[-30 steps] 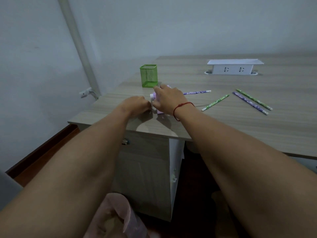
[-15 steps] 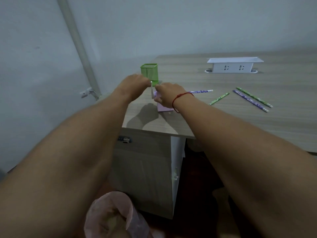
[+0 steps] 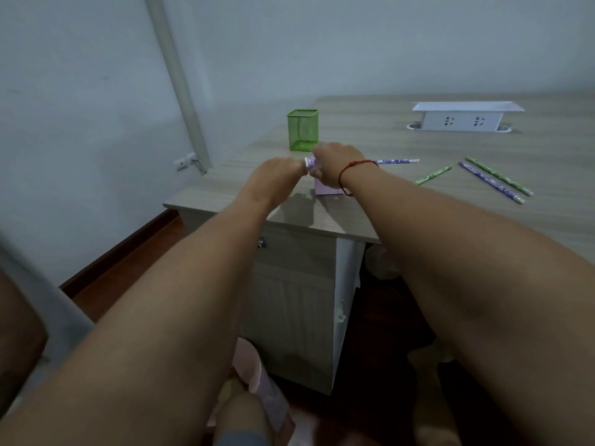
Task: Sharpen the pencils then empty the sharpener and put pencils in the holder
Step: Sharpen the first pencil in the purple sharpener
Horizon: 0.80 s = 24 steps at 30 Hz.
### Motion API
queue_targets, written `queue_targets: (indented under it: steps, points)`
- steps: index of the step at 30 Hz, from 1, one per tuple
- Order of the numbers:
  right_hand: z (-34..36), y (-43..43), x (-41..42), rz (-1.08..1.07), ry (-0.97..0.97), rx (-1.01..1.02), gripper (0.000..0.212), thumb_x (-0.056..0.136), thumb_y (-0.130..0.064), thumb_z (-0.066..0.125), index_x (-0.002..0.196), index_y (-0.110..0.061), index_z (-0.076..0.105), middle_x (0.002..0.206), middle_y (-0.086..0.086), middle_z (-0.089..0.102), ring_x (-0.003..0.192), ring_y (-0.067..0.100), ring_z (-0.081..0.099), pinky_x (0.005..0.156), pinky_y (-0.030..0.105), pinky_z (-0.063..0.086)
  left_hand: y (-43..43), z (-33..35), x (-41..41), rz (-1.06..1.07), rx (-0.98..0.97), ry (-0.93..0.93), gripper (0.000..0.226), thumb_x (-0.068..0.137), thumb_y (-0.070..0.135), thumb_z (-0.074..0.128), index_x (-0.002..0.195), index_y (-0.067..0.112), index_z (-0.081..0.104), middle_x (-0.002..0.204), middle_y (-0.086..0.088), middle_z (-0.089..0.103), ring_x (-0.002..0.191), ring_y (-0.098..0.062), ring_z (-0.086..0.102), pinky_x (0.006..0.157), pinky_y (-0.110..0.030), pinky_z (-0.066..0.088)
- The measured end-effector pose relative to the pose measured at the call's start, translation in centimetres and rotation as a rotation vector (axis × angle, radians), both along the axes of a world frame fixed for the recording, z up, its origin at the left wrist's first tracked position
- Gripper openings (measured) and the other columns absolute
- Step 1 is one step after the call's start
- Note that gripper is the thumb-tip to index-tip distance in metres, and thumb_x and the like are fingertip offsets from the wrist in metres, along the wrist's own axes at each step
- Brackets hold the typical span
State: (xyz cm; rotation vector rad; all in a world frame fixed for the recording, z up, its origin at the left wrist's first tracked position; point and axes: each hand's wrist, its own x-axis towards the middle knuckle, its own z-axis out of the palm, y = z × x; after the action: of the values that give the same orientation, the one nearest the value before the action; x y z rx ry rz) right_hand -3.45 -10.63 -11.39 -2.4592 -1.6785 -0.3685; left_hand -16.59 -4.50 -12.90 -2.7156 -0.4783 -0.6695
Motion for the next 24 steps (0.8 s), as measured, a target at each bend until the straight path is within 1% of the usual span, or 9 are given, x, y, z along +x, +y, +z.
queue_targets:
  steps: [4, 7, 10, 12, 15, 17, 20, 24]
  points:
    - [0.0, 0.4, 0.1, 0.007, -0.011, 0.004, 0.030, 0.096, -0.028, 0.046, 0.117, -0.009, 0.055, 0.120, 0.016, 0.061, 0.110, 0.033, 0.058, 0.086, 0.038, 0.046, 0.2, -1.1, 0.0, 0.034, -0.119, 0.006, 0.024, 0.099, 0.014, 0.043, 0.114, 0.001, 0.057, 0.099, -0.025, 0.066, 0.088, -0.041, 0.062, 0.069, -0.042, 0.045]
    - [-0.1, 0.7, 0.4, -0.009, 0.000, 0.031, 0.026, 0.096, -0.025, 0.046, 0.116, -0.010, 0.056, 0.118, 0.015, 0.061, 0.108, 0.033, 0.059, 0.086, 0.039, 0.047, 0.9, -0.4, 0.3, 0.033, -0.099, 0.046, 0.025, 0.098, 0.018, 0.045, 0.110, 0.001, 0.060, 0.096, -0.025, 0.065, 0.085, -0.042, 0.062, 0.065, -0.039, 0.041]
    - [-0.6, 1.0, 0.2, -0.002, 0.009, 0.018, 0.027, 0.096, -0.025, 0.046, 0.116, -0.011, 0.055, 0.119, 0.015, 0.061, 0.108, 0.033, 0.058, 0.087, 0.039, 0.047, 0.9, -0.5, 0.0, 0.032, -0.129, 0.062, 0.027, 0.099, 0.019, 0.044, 0.107, 0.000, 0.061, 0.093, -0.024, 0.065, 0.082, -0.039, 0.062, 0.065, -0.035, 0.039]
    - [-0.6, 0.9, 0.4, 0.001, 0.020, 0.023, 0.030, 0.096, -0.028, 0.044, 0.118, -0.011, 0.055, 0.121, 0.016, 0.059, 0.110, 0.033, 0.057, 0.088, 0.040, 0.047, 0.6, -0.7, 0.3, 0.057, -0.156, 0.105, 0.027, 0.099, 0.019, 0.044, 0.106, 0.000, 0.062, 0.096, -0.023, 0.066, 0.086, -0.038, 0.063, 0.070, -0.038, 0.044]
    - [-0.6, 0.7, 0.6, 0.007, 0.033, 0.029, 0.033, 0.096, -0.033, 0.042, 0.119, -0.012, 0.052, 0.123, 0.016, 0.056, 0.112, 0.035, 0.056, 0.088, 0.042, 0.046, 0.1, -1.4, 0.9, 0.150, -0.212, 0.203, 0.025, 0.097, 0.012, 0.045, 0.110, -0.001, 0.062, 0.105, -0.021, 0.065, 0.095, -0.037, 0.063, 0.080, -0.040, 0.049]
    - [-0.8, 0.7, 0.4, 0.023, 0.043, 0.056, 0.033, 0.094, -0.034, 0.041, 0.117, -0.013, 0.052, 0.123, 0.016, 0.056, 0.110, 0.036, 0.056, 0.088, 0.042, 0.046, -0.1, -1.7, 1.0, 0.183, -0.242, 0.203, 0.024, 0.095, 0.010, 0.047, 0.109, -0.001, 0.062, 0.107, -0.021, 0.064, 0.096, -0.036, 0.062, 0.080, -0.039, 0.048]
    - [-1.2, 0.6, 0.3, 0.035, 0.028, 0.105, 0.035, 0.093, -0.033, 0.039, 0.118, -0.012, 0.052, 0.124, 0.015, 0.055, 0.109, 0.036, 0.055, 0.089, 0.043, 0.046, 0.2, -1.4, 1.2, 0.191, -0.304, 0.192, 0.026, 0.095, 0.014, 0.047, 0.106, -0.002, 0.064, 0.105, -0.023, 0.063, 0.096, -0.038, 0.061, 0.078, -0.039, 0.046]
    - [-1.4, 0.8, 0.2, 0.058, -0.012, 0.110, 0.036, 0.095, -0.033, 0.039, 0.121, -0.011, 0.051, 0.126, 0.013, 0.054, 0.112, 0.034, 0.055, 0.088, 0.040, 0.044, 1.2, -1.9, 1.5, 0.204, -0.330, 0.239, 0.028, 0.097, 0.018, 0.044, 0.107, 0.001, 0.064, 0.108, -0.021, 0.065, 0.098, -0.035, 0.061, 0.083, -0.039, 0.047]
